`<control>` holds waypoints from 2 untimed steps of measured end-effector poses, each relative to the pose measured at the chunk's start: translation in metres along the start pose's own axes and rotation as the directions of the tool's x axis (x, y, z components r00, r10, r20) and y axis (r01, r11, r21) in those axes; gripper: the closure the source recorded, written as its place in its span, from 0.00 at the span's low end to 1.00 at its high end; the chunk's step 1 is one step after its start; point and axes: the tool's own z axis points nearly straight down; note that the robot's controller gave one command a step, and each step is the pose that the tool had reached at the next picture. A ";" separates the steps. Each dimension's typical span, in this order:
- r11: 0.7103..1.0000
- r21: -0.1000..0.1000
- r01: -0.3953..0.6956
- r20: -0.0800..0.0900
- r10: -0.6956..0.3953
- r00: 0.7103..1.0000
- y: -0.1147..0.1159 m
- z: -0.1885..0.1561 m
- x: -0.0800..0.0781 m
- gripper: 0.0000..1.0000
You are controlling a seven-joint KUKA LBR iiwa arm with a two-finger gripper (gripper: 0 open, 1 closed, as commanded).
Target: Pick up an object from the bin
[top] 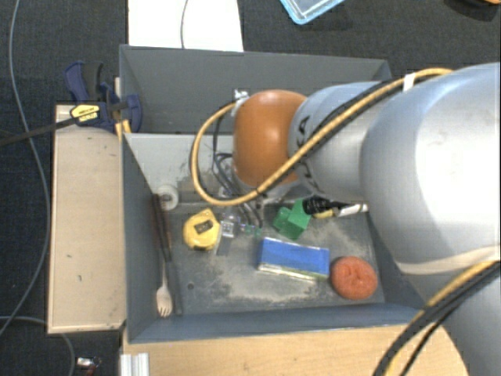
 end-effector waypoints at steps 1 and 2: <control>0.950 0.001 0.311 0.005 -0.311 0.950 0.017 -0.026 0.001 0.00; 0.947 -0.001 0.320 0.004 -0.320 0.947 0.019 -0.028 -0.001 0.00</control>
Offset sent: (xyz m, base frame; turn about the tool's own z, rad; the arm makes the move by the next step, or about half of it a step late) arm 0.0052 0.0224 0.0168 0.0363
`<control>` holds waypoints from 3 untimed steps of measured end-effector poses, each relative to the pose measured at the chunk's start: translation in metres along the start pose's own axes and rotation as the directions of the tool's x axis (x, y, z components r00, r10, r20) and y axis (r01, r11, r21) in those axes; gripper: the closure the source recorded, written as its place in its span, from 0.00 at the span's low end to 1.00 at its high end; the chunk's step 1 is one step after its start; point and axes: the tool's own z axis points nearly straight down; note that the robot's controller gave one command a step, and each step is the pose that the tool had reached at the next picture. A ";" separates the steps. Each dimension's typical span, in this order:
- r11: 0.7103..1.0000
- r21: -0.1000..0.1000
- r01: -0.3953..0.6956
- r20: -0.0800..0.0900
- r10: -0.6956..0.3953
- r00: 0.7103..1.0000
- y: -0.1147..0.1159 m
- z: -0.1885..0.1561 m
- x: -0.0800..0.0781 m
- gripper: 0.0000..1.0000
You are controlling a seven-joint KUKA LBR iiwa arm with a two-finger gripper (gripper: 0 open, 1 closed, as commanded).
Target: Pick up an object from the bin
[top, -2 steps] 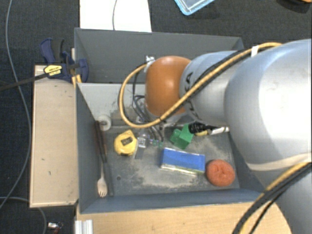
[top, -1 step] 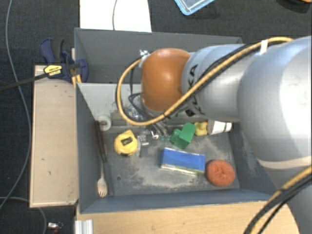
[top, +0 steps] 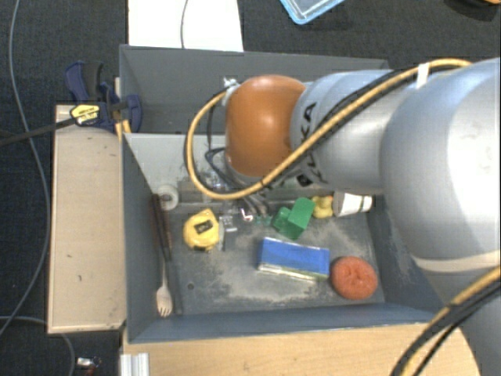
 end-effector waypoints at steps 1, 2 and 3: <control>0.998 0.001 0.062 0.004 -0.062 0.998 0.002 0.038 0.003 0.00; 0.980 -0.001 -0.200 0.003 0.200 0.980 0.007 0.047 0.003 1.00; 0.980 -0.001 -0.200 0.003 0.200 0.980 0.007 0.047 0.003 1.00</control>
Offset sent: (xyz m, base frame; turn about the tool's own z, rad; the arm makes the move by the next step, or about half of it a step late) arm -0.0055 0.0058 -0.0491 0.2022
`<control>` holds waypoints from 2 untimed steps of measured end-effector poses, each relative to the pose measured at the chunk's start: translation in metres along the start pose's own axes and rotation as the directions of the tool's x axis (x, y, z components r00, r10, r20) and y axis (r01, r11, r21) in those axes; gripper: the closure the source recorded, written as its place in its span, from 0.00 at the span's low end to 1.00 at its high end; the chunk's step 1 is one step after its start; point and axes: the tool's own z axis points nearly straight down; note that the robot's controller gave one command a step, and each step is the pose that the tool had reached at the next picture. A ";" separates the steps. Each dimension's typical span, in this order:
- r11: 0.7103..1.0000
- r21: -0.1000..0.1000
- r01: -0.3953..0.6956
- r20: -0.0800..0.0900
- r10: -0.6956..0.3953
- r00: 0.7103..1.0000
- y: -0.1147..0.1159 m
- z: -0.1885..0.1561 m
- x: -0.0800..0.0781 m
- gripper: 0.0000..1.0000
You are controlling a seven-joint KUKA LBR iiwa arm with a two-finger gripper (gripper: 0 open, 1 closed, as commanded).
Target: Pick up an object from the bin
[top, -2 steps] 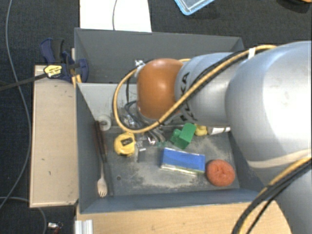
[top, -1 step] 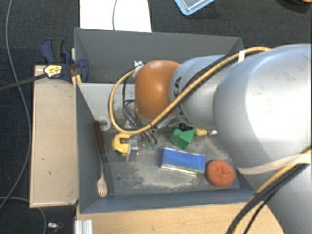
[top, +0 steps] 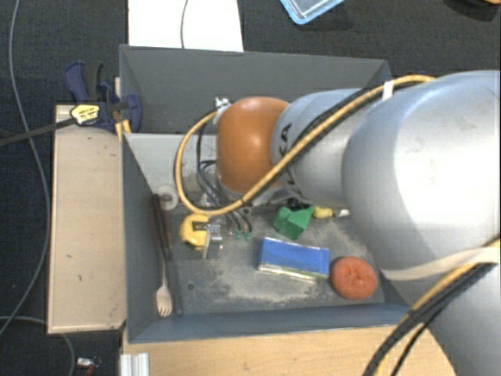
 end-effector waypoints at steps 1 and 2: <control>1.000 0.000 0.000 -0.001 0.000 1.000 0.000 -0.007 0.001 1.00; 1.000 -0.001 -0.001 0.003 0.001 1.000 0.000 -0.020 0.000 1.00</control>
Offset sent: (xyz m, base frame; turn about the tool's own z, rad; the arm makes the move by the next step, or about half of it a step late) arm -0.0009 -0.0003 0.0227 0.0003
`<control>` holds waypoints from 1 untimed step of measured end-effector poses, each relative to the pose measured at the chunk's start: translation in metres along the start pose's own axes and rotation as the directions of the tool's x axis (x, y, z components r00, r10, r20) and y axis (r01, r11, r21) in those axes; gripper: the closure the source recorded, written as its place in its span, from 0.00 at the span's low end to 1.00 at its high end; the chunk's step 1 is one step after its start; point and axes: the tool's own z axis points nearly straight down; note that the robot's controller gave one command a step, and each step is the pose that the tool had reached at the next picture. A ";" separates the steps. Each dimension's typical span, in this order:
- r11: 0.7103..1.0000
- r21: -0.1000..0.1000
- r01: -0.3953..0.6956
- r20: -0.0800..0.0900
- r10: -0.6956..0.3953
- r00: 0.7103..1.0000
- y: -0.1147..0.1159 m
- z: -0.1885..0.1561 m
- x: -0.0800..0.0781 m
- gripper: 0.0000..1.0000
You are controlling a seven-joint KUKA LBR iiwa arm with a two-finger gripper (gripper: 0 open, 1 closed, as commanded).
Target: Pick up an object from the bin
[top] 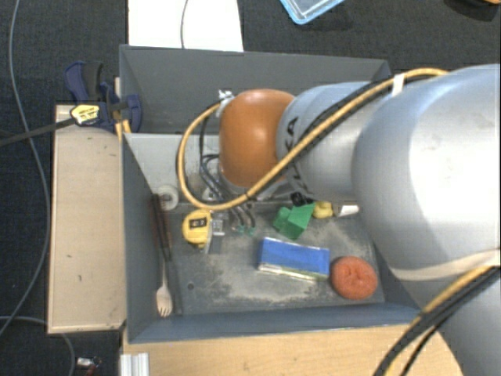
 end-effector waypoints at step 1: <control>1.000 0.004 -0.001 -0.012 0.001 1.000 -0.001 -0.030 0.003 1.00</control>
Offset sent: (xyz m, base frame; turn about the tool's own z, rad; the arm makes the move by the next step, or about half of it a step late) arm -0.0021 -0.0006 0.0763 0.0002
